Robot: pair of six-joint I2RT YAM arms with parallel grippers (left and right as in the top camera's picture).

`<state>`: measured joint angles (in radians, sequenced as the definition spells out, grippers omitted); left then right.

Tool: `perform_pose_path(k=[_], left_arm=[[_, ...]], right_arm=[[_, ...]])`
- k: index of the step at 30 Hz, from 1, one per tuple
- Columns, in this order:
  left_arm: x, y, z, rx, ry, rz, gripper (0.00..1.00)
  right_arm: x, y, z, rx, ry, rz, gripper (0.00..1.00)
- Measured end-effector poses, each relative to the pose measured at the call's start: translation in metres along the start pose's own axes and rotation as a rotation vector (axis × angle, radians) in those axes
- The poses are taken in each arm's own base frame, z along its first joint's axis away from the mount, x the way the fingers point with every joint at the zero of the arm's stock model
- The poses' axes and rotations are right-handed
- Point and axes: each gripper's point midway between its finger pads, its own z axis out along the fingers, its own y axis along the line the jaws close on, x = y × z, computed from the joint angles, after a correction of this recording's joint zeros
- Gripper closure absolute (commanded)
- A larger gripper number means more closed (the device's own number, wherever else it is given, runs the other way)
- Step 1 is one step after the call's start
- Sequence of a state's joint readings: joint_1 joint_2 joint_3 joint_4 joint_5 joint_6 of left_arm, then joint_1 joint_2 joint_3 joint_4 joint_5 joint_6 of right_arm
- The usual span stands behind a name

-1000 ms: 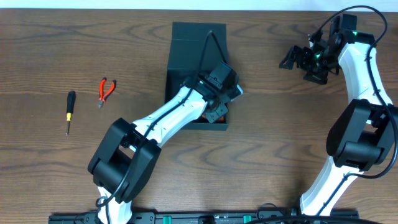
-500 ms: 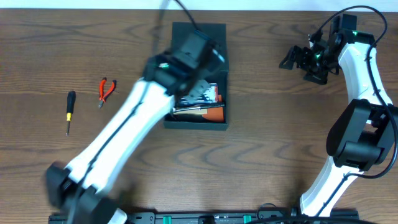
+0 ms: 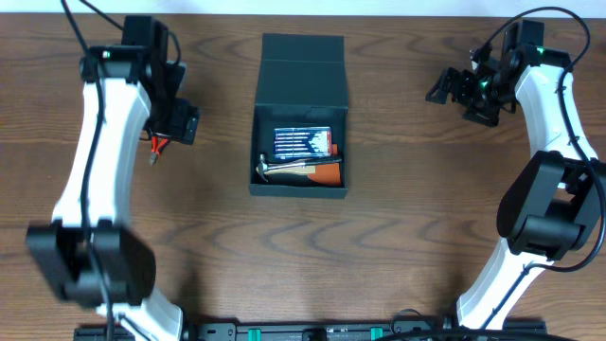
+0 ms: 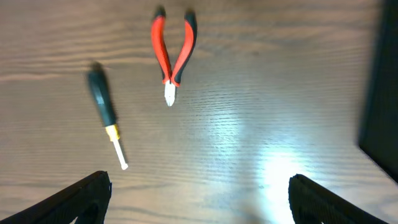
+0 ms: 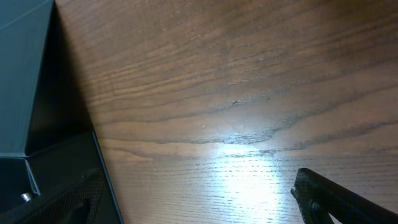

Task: Pack container
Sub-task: 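Move the left gripper back over the red-handled pliers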

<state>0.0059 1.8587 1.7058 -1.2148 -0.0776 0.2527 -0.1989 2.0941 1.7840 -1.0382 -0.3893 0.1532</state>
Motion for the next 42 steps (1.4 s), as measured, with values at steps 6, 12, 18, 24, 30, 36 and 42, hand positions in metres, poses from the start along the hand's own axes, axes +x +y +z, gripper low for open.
perform_pose_path(k=[6,12,18,24,30,36,42], left_arm=[[-0.005,0.007,0.064,0.042,0.110,0.050,0.19],[-0.009,0.001,0.102,0.065,0.153,0.114,0.28],[-0.011,-0.001,0.122,0.071,0.169,0.129,0.32],[-0.019,0.001,0.127,0.067,0.142,0.126,0.34],[-0.026,0.001,0.128,0.078,0.109,0.128,0.35],[-0.040,-0.004,0.129,0.110,0.048,0.140,0.34],[-0.045,-0.001,0.129,0.113,0.021,0.137,0.34]], right_arm=[[0.000,0.000,0.000,0.000,0.000,0.000,0.01],[0.000,0.000,0.000,0.000,0.002,0.000,0.01],[0.004,-0.001,0.000,0.002,0.014,0.006,0.01],[0.005,-0.001,0.000,0.003,0.019,0.007,0.01],[0.005,-0.001,0.000,0.003,0.022,0.009,0.01],[0.007,-0.001,0.000,0.004,0.028,0.012,0.01],[0.012,-0.002,0.000,0.008,0.046,0.019,0.01]])
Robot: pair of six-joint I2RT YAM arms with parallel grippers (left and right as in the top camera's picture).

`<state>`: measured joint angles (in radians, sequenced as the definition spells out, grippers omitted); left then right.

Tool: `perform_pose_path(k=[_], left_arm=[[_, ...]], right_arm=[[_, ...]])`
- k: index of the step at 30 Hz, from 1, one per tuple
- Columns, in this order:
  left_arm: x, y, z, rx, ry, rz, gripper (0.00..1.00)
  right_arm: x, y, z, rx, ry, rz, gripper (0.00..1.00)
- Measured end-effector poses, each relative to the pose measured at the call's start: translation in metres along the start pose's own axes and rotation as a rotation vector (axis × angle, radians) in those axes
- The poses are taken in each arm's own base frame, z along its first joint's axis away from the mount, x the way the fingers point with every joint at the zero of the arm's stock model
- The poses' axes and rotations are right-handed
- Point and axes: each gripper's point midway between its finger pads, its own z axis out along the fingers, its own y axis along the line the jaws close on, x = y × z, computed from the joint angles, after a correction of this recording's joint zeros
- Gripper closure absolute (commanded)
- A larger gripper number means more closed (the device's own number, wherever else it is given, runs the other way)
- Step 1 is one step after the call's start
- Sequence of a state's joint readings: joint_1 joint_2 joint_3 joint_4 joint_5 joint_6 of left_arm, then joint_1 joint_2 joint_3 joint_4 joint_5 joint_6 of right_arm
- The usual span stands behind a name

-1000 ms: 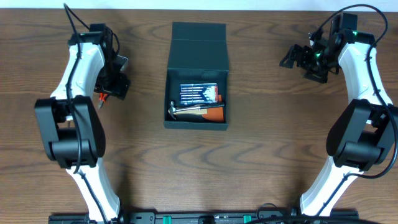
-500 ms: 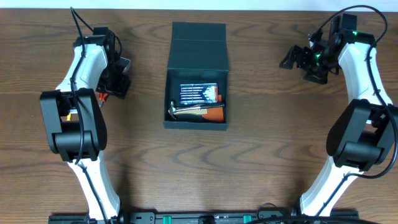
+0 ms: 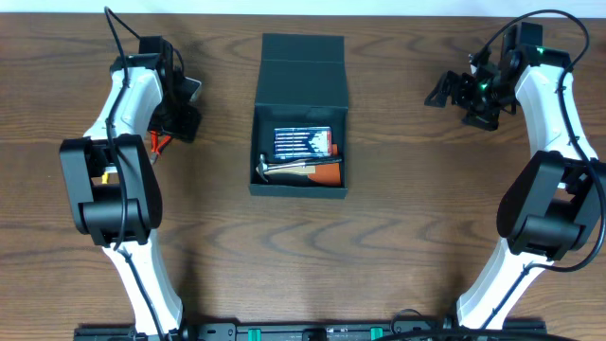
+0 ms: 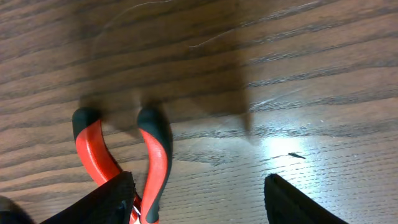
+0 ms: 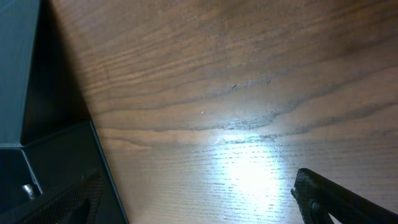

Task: Pack container
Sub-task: 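Move the left gripper back over the red-handled pliers, then lower the left gripper and grasp the red pliers handles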

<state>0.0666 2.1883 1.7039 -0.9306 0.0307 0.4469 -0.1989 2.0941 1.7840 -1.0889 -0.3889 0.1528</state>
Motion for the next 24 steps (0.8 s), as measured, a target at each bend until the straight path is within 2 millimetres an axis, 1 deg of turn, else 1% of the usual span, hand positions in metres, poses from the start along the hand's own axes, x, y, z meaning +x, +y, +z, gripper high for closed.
perform_pose_path(k=[5,7,10,14,22,23,24], left_arm=[[0.007,0.013,0.001,0.005,0.007,-0.030,0.34],[0.012,0.013,0.003,0.023,0.021,-0.026,0.34],[0.019,0.010,0.012,0.050,0.053,-0.013,0.34],[0.020,0.003,0.020,0.072,0.069,0.013,0.35],[0.018,0.001,0.020,0.076,0.065,0.021,0.35],[0.018,0.001,0.020,0.076,0.065,0.021,0.36],[0.018,0.001,0.020,0.076,0.065,0.021,0.39]], right_arm=[[0.000,-0.001,0.000,0.004,0.000,0.000,0.01],[0.000,-0.001,0.000,0.004,0.000,0.000,0.01],[0.000,-0.001,0.000,0.004,0.000,0.000,0.01],[0.000,-0.001,0.000,0.004,0.000,0.000,0.01],[0.000,-0.001,0.000,0.004,0.000,0.000,0.01],[0.000,-0.001,0.000,0.004,0.000,0.000,0.01],[0.000,-0.001,0.000,0.004,0.000,0.000,0.01]])
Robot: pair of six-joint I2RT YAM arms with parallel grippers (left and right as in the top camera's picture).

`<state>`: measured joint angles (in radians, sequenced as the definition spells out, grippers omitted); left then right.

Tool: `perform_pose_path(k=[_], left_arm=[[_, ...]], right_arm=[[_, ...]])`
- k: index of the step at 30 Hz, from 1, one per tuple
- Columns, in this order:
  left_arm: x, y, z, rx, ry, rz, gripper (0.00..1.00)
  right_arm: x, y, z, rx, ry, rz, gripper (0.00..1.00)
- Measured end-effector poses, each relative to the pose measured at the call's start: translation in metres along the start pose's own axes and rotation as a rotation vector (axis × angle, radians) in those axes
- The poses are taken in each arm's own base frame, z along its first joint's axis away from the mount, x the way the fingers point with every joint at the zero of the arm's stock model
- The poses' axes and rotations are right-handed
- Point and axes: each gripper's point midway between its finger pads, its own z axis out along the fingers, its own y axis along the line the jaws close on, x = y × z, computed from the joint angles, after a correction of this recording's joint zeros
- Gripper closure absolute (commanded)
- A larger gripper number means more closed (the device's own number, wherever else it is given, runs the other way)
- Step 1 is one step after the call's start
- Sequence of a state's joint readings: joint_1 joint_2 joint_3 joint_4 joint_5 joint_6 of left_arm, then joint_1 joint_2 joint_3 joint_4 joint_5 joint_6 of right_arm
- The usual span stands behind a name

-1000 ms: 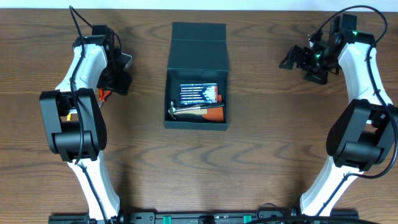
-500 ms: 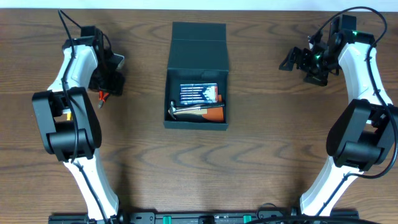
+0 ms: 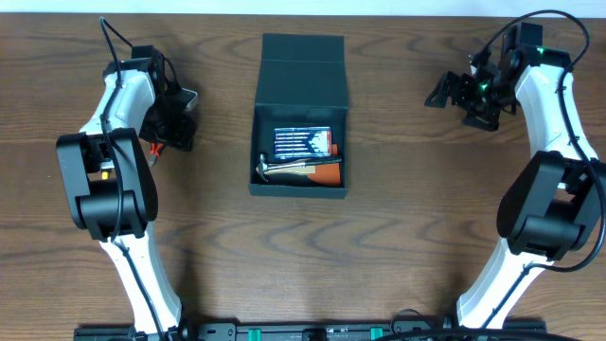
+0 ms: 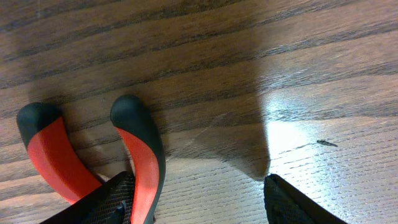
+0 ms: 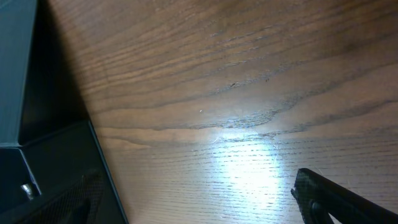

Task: Pack container
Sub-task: 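Lower the left gripper and grasp the red pliers handles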

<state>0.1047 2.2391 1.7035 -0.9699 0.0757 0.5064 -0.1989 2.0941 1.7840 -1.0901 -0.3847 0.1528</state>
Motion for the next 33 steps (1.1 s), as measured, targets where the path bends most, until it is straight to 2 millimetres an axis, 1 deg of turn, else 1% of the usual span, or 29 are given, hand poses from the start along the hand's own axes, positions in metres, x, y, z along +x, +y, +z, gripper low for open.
perform_pose_path(k=[1,3,4,17,23,26,28,30,33], left_arm=[[0.000,0.000,0.000,0.000,0.000,0.000,0.47],[0.000,0.000,0.000,0.001,-0.001,0.005,0.91],[0.000,0.000,0.000,0.002,-0.001,0.007,0.94],[0.001,-0.002,0.000,0.009,0.002,0.014,0.94],[0.014,-0.008,-0.001,0.034,0.054,0.008,0.94],[0.017,-0.010,-0.005,0.039,0.064,0.005,0.94],[0.017,-0.011,-0.014,0.032,0.051,0.007,0.94],[0.017,-0.014,-0.033,0.018,0.023,0.011,0.94],[0.015,-0.025,-0.078,-0.019,-0.056,0.050,0.94]], right_arm=[[0.000,0.000,0.000,0.000,0.000,0.000,0.01],[0.000,0.000,0.000,0.000,0.001,0.001,0.01],[0.000,0.000,0.000,0.000,0.001,0.000,0.01],[0.000,0.000,0.000,0.000,0.002,0.001,0.01],[0.000,0.000,0.000,0.000,-0.001,0.000,0.01],[-0.001,0.000,0.000,0.000,-0.002,-0.001,0.01],[-0.001,0.000,0.000,0.000,-0.002,-0.001,0.01],[-0.001,0.000,0.000,0.000,-0.002,-0.001,0.01],[-0.003,0.000,0.000,-0.002,-0.010,-0.004,0.01]])
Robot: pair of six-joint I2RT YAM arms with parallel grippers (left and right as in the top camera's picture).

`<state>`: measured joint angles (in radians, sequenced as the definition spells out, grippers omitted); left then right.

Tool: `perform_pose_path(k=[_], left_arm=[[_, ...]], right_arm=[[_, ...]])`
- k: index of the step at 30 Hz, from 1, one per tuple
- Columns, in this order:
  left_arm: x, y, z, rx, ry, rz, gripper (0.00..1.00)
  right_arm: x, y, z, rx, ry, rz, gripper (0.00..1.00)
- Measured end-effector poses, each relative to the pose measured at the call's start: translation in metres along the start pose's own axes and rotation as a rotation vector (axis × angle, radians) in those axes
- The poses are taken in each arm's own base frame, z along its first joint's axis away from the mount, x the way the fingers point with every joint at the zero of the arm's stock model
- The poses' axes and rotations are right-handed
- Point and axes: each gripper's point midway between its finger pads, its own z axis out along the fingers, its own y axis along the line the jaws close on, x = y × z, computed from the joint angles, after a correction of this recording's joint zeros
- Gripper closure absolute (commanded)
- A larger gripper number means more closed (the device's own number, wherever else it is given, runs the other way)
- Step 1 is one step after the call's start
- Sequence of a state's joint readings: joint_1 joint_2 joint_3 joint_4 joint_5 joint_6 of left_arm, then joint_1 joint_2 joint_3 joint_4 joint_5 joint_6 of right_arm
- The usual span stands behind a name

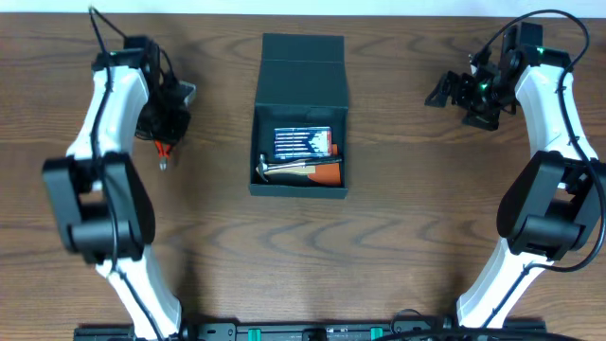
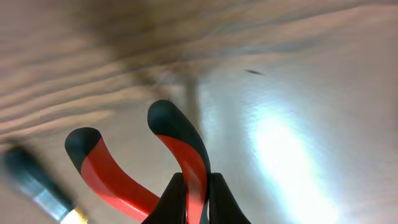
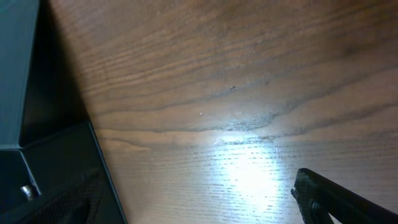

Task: Pack container
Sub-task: 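Lower the left gripper and grasp the red pliers handles, then carry the pliers with the left gripper into the box and release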

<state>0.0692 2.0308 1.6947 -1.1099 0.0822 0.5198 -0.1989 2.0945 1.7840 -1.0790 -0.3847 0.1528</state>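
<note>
My left gripper point(image 2: 198, 188) is shut on one black-tipped handle of the red pliers point(image 2: 180, 143), at the left of the table. Overhead, the left gripper point(image 1: 165, 126) covers most of the pliers point(image 1: 161, 149); only the nose end shows. A dark-handled screwdriver point(image 2: 34, 182) lies blurred beside them. The dark open box point(image 1: 299, 182) sits mid-table with its lid folded back, holding a bit set point(image 1: 301, 142) and a few other tools. My right gripper point(image 3: 199, 202) stands open over bare wood at the far right point(image 1: 454, 91), nothing between its fingers.
The box's wall point(image 3: 37, 124) fills the left edge of the right wrist view. Bare brown wood lies between the box and each gripper, and along the table's front.
The left gripper's fingers, open on either side of a pliers handle, are now shut on it. The wrist view has shifted, and the screwdriver shows again. The right arm is unmoved.
First the left gripper hung open above the pliers and screwdriver on the wood. It was then low over the pliers' handle ends, then had one handle between its open fingers. Now it grips that handle. The right gripper stayed open in place throughout.
</note>
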Motion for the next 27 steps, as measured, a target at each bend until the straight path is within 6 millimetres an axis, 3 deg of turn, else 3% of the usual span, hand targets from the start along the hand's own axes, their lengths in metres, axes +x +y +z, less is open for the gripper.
perform_pose_path(k=[3,6,8,11,16,20,23,27], left_arm=[[-0.009,-0.024,-0.048,-0.048,-0.099,0.088,0.94],[-0.019,-0.061,-0.088,-0.092,-0.197,0.217,0.94],[-0.025,-0.091,-0.105,-0.108,-0.241,0.336,0.94],[-0.030,-0.134,-0.113,-0.108,-0.266,0.516,0.94],[-0.032,-0.196,-0.102,-0.090,-0.244,0.791,0.94],[-0.030,-0.232,-0.084,-0.074,-0.199,1.001,0.94],[-0.029,-0.246,-0.062,-0.056,-0.143,1.131,0.94],[-0.036,-0.249,-0.020,-0.034,-0.062,1.222,0.94]], right_arm=[[-0.002,0.000,0.000,-0.001,-0.007,-0.003,0.01],[-0.002,0.001,0.000,-0.002,-0.009,-0.004,0.01],[-0.002,0.000,0.000,-0.002,-0.010,-0.004,0.01],[-0.004,0.001,0.000,-0.003,-0.016,-0.007,0.01],[-0.005,0.001,0.000,-0.003,-0.021,-0.009,0.01],[-0.006,0.001,0.000,-0.003,-0.022,-0.009,0.01],[-0.006,0.001,0.000,-0.003,-0.022,-0.009,0.01],[-0.005,0.001,0.000,-0.003,-0.022,-0.009,0.01]])
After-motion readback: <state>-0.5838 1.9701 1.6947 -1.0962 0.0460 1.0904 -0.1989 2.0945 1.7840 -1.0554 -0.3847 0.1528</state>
